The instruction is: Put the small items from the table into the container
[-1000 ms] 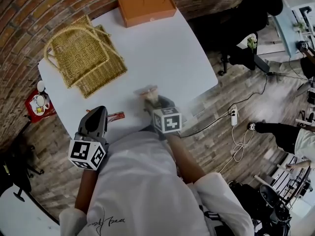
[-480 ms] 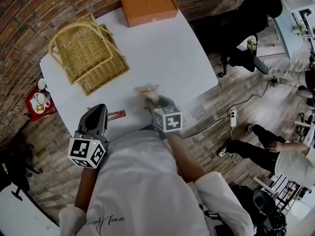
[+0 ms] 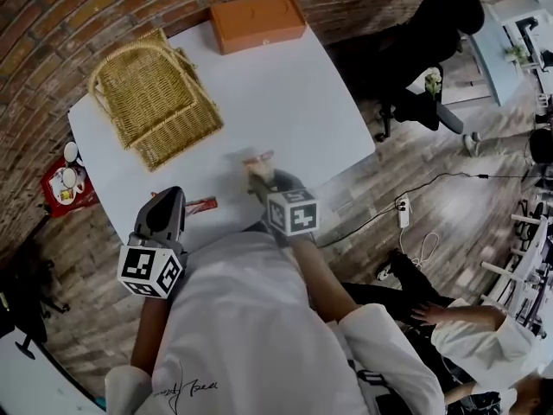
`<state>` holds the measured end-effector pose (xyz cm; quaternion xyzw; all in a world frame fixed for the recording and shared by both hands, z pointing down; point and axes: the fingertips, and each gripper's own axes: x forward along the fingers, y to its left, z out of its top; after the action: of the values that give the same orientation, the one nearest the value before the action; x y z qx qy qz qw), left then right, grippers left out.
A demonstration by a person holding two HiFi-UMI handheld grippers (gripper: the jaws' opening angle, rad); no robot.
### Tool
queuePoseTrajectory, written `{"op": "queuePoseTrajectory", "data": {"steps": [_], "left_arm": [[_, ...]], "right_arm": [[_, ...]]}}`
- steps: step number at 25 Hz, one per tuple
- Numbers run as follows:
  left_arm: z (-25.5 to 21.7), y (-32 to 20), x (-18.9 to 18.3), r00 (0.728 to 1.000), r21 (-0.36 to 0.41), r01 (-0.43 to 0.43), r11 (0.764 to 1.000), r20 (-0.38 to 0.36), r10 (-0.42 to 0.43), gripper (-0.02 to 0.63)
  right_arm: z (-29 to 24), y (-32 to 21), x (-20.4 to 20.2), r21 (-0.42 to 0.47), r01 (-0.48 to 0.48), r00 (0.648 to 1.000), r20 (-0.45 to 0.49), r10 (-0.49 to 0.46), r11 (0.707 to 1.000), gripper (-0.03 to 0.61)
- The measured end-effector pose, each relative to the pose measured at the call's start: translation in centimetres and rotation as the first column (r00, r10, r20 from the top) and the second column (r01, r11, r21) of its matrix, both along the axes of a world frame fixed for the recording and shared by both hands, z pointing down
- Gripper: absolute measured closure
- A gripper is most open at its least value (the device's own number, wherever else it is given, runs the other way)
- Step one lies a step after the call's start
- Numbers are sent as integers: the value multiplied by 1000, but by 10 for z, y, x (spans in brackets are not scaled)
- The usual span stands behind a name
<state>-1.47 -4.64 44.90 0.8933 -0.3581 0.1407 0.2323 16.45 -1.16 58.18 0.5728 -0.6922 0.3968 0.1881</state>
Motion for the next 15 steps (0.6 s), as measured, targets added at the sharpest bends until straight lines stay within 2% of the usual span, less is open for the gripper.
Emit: {"op": "queuePoseTrajectory", "data": {"steps": [5, 15], "left_arm": [[-3, 2, 1, 1000, 36, -10, 999, 29, 9, 604], [-4, 1, -1, 1000, 36, -1, 999, 22, 0, 605]], "right_arm": [[-12, -3, -4, 21, 43, 999, 2, -43, 999, 396], [-46, -15, -13, 69, 112, 994, 9, -113, 991, 397]]}}
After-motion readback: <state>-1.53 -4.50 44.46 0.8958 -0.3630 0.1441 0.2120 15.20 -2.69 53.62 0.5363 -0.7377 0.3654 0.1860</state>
